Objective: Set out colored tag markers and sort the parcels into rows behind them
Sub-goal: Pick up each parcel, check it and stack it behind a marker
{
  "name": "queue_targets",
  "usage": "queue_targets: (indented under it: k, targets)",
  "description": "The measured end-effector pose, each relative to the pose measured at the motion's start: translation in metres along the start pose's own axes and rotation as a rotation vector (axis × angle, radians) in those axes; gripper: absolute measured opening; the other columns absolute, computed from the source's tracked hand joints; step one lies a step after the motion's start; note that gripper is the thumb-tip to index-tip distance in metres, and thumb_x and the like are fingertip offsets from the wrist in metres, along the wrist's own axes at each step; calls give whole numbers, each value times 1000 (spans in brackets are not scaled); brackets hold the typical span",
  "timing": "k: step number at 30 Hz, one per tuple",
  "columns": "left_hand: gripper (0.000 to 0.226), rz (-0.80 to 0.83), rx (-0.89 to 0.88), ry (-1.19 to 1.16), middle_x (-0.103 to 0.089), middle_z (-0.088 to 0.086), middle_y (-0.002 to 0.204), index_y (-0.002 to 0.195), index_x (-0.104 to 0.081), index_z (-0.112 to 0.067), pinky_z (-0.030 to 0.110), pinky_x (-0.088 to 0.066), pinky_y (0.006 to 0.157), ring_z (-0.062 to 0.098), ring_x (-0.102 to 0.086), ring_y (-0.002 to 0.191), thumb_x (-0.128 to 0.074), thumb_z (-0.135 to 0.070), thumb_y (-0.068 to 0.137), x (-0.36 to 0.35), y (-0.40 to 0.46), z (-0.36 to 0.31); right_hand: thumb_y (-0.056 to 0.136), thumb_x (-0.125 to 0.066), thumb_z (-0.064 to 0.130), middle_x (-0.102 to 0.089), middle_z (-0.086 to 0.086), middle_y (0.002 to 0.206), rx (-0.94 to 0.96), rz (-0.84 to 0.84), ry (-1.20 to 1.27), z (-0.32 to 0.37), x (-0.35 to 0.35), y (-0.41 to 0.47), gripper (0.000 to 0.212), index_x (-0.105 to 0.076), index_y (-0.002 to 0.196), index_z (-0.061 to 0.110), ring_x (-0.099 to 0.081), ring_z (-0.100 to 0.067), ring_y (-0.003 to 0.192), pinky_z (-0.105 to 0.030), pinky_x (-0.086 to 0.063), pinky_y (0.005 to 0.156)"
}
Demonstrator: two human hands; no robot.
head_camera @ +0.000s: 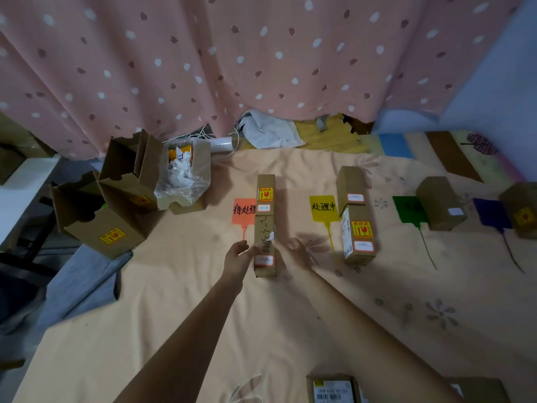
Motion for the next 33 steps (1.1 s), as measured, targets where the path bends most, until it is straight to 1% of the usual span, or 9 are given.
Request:
queue_targets:
  k: [3, 8, 10, 12, 15, 22, 27, 30, 33]
  targets:
    - [67, 21, -38, -23, -61, 7, 123, 117, -56, -9, 43, -41, 105, 25, -59, 113, -79, -42, 63, 5, -15, -8, 87, -66, 42, -59, 0, 121, 37, -56, 2, 6, 12, -19, 54, -55, 131, 13, -56, -23, 119, -33, -47, 95]
    - [22, 45, -143, -3, -55, 4, 103, 99, -54, -12, 29, -40, 83, 19, -54, 93, -70, -18, 84, 12, -63, -23, 83, -71, 43, -62, -4, 125, 83, -128, 33, 2, 30, -67, 57, -58, 130, 13, -57, -22, 120, -31, -44, 99]
    - [15, 89, -161, -2, -55, 0, 93, 89, -54, -17, 26, -41, 73, 14, -54, 83, -68, -16, 86, 12, -90, -21, 72, -73, 51, -64, -3, 111, 90, -155, 44, -4, 38, -92, 66, -61, 126, 15, -61, -22, 104, -32, -46, 89]
    - [14, 136, -156, 11, -55, -3, 85, 83, -53, -18, 24, -40, 69, 14, -53, 80, -65, -13, 86, 12, -112, -10, 57, -69, 60, -67, -3, 100, 115, -174, 13, -13, 49, -119, 77, -64, 121, 17, -61, -21, 88, -29, -44, 72]
    - [13, 212, -93, 72, -55, 2, 84, 84, -53, -15, 28, -40, 69, 17, -49, 76, -67, -15, 85, 9, -137, 16, 74, -71, 44, -63, -1, 95, 95, -172, -109, -35, 68, -158, 43, -62, 109, 21, -60, -19, 85, -25, -43, 61]
    - [24, 269, 85, 201, -57, 9, 103, 97, -53, -10, 34, -46, 78, 22, -54, 92, -68, -26, 85, -10, -179, 91, 86, -65, 34, -65, -12, 117, -66, -50, -450, -106, 103, -189, 40, -61, 117, 10, -61, -28, 112, -40, -51, 96]
    - [37, 260, 152, 293, -55, 10, 102, 111, -55, 1, 33, -45, 77, 24, -53, 92, -64, -27, 88, -32, -194, 121, 87, -59, 30, -64, -10, 99, -122, 40, -597, -146, 110, -201, 33, -60, 109, 5, -63, -25, 95, -38, -54, 87]
    - [25, 240, 234, 370, -51, 7, 89, 92, -53, -4, 34, -43, 81, 25, -50, 92, -62, -27, 89, -42, -205, 141, 86, -56, 34, -59, -3, 87, -98, 104, -678, -164, 108, -199, 29, -57, 100, 9, -62, -24, 89, -35, -53, 76]
    - [29, 187, 288, 390, -52, 10, 100, 97, -52, -4, 35, -42, 84, 25, -50, 97, -63, -30, 88, -48, -211, 164, 88, -51, 31, -62, -5, 99, -45, 124, -726, -174, 109, -197, 39, -58, 119, 8, -58, -22, 89, -29, -45, 72]
Point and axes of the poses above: each hand's wrist, its own y-axis towards the middle knuckle, its own x-axis out of the back of the hand, z = x × y, the point moved 4 cm from there along y, towards the middle knuckle
